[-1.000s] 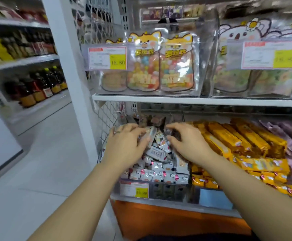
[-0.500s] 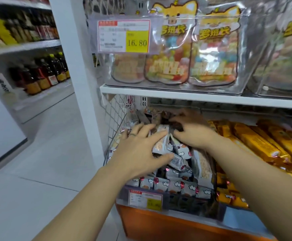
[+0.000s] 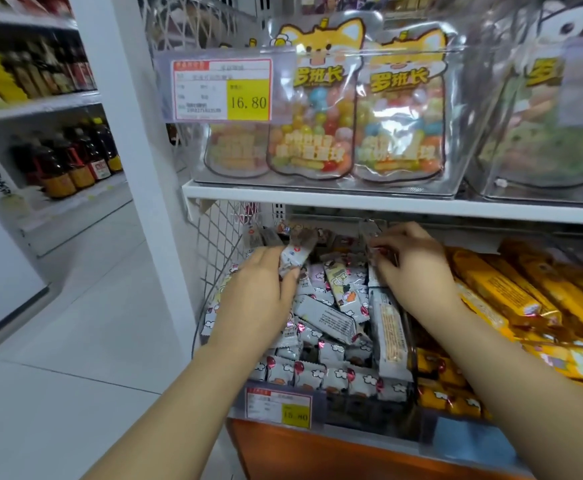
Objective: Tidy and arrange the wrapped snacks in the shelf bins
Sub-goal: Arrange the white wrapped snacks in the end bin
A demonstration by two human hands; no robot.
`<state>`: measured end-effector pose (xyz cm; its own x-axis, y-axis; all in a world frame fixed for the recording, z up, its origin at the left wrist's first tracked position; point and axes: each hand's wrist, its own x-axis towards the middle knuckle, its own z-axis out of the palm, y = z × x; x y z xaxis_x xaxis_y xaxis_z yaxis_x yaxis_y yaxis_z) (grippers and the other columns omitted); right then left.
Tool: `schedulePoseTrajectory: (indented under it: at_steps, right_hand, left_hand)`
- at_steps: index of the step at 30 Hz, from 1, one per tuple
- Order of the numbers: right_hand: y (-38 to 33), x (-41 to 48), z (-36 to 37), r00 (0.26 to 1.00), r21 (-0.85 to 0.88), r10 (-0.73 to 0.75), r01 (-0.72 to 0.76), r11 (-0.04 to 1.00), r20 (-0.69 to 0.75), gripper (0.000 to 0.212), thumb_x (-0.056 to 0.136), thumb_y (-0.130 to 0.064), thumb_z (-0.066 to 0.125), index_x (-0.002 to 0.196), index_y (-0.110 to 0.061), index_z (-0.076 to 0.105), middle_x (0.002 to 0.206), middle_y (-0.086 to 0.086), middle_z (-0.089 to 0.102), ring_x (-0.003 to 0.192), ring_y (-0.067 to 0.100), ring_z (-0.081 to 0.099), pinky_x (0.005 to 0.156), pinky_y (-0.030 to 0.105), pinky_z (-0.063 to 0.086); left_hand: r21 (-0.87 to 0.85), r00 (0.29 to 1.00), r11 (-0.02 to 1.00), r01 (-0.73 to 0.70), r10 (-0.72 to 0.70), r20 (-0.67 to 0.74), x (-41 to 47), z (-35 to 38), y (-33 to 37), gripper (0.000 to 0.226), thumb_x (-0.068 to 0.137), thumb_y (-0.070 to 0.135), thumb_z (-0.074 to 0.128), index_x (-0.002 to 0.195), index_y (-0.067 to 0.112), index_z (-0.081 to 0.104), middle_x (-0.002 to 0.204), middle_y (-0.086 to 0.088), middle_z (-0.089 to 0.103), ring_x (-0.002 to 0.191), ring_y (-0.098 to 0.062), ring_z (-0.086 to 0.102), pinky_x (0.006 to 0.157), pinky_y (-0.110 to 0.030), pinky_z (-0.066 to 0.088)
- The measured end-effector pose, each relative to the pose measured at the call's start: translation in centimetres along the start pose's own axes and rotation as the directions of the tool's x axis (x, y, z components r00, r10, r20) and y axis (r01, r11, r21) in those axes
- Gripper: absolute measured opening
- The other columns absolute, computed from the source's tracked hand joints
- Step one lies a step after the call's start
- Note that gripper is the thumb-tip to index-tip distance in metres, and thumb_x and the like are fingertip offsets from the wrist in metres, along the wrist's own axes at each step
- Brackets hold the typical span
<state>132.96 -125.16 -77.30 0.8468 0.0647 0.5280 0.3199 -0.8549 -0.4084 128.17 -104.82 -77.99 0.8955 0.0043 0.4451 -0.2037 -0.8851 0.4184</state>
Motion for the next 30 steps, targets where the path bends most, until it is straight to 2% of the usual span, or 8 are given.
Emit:
schedulePoseTrajectory:
  at_steps: [6, 10, 14, 17, 20, 24, 26, 30]
  right_hand:
    - [-0.3, -0.8, -0.5, 1.000, 0.021, 0.021, -0.021, 1.000, -0.018, 0.023, 0.086, -0.012, 0.064, 0.107, -0.009, 0.070, 0.118, 0.008, 0.056, 0.090, 0.020, 0.059, 0.079, 0.017, 0.039]
    - [-0.4, -1.3, -0.6, 1.000, 0.065, 0.024, -0.024, 0.998, -0.001, 0.022, 0.086, -0.014, 0.064, 0.107, -0.013, 0.069, 0.116, 0.004, 0.055, 0.069, 0.010, 0.050, 0.069, 0.023, 0.046]
    - [-0.3, -1.6, -0.6, 0.999, 0.106, 0.039, -0.040, 0.994, 0.016, 0.021, 0.086, -0.016, 0.066, 0.106, -0.015, 0.070, 0.114, 0.000, 0.054, 0.059, 0.004, 0.046, 0.066, 0.023, 0.045]
    - [-0.3, -1.9, -0.8, 0.998, 0.118, 0.053, -0.057, 0.991, 0.030, 0.021, 0.086, -0.017, 0.066, 0.107, -0.017, 0.070, 0.115, -0.002, 0.054, 0.066, 0.004, 0.048, 0.072, 0.020, 0.045]
    - [-0.4, -2.1, -1.1, 0.997, 0.113, 0.058, -0.063, 0.992, 0.050, 0.019, 0.086, -0.019, 0.066, 0.104, -0.018, 0.071, 0.110, -0.005, 0.054, 0.082, 0.007, 0.054, 0.077, 0.017, 0.042]
    - [-0.4, -2.4, -1.5, 0.997, 0.158, 0.019, -0.031, 0.987, 0.077, 0.019, 0.084, -0.020, 0.069, 0.102, -0.018, 0.072, 0.090, -0.021, 0.047, 0.088, 0.001, 0.049, 0.083, 0.014, 0.039]
    - [-0.2, -2.5, -1.5, 0.997, 0.176, 0.010, -0.024, 0.984, 0.080, 0.018, 0.082, -0.020, 0.070, 0.101, -0.018, 0.073, 0.087, -0.026, 0.046, 0.089, 0.001, 0.051, 0.082, 0.011, 0.036]
    - [0.0, -2.6, -1.2, 0.995, 0.193, 0.010, -0.028, 0.981, 0.096, 0.016, 0.083, -0.021, 0.070, 0.098, -0.021, 0.073, 0.096, -0.010, 0.058, 0.059, -0.005, 0.045, 0.057, 0.001, 0.034]
  left_hand:
    - [0.114, 0.998, 0.993, 0.043, -0.037, -0.056, 0.2, -1.1, -0.6, 0.034, 0.095, 0.021, 0.051, 0.126, 0.008, 0.053, 0.122, -0.010, 0.054, 0.097, -0.030, 0.059, 0.071, -0.040, 0.049]
    - [0.175, 0.996, 0.981, 0.089, -0.091, 0.002, 0.5, -1.7, -0.4, 0.045, 0.090, 0.017, 0.051, 0.134, 0.010, 0.046, 0.131, -0.009, 0.048, 0.108, -0.029, 0.055, 0.085, -0.039, 0.048]
    - [0.270, 0.996, 0.963, -0.013, -0.013, 0.093, 0.7, -1.9, 1.6, 0.054, 0.087, 0.028, 0.048, 0.140, 0.027, 0.038, 0.138, 0.000, 0.043, 0.125, -0.024, 0.042, 0.113, -0.046, 0.022]
    - [0.375, 0.975, 0.907, -0.189, 0.129, 0.180, 1.7, -1.2, 3.2, 0.039, 0.093, 0.032, 0.044, 0.132, 0.034, 0.049, 0.132, 0.007, 0.052, 0.123, -0.018, 0.045, 0.114, -0.050, 0.008]
    - [0.424, 0.944, 0.877, -0.228, 0.093, 0.315, 3.7, 0.2, 3.6, 0.029, 0.095, 0.026, 0.046, 0.118, 0.031, 0.063, 0.117, 0.005, 0.063, 0.111, -0.020, 0.055, 0.114, -0.051, 0.003]
    - [0.531, 0.935, 0.831, -0.169, -0.036, 0.353, 5.5, 2.0, 3.1, 0.023, 0.091, 0.019, 0.049, 0.108, 0.021, 0.065, 0.105, 0.000, 0.065, 0.099, -0.024, 0.057, 0.103, -0.044, 0.027]
    - [0.559, 0.937, 0.812, -0.167, -0.045, 0.345, 5.7, 2.6, 2.9, 0.023, 0.092, 0.021, 0.050, 0.110, 0.020, 0.064, 0.108, 0.000, 0.061, 0.098, -0.024, 0.056, 0.099, -0.042, 0.031]
    - [0.594, 0.960, 0.794, -0.130, -0.049, 0.275, 6.2, 3.4, 2.1, 0.036, 0.094, 0.044, 0.047, 0.113, 0.016, 0.058, 0.108, -0.002, 0.060, 0.101, -0.024, 0.056, 0.100, -0.041, 0.032]
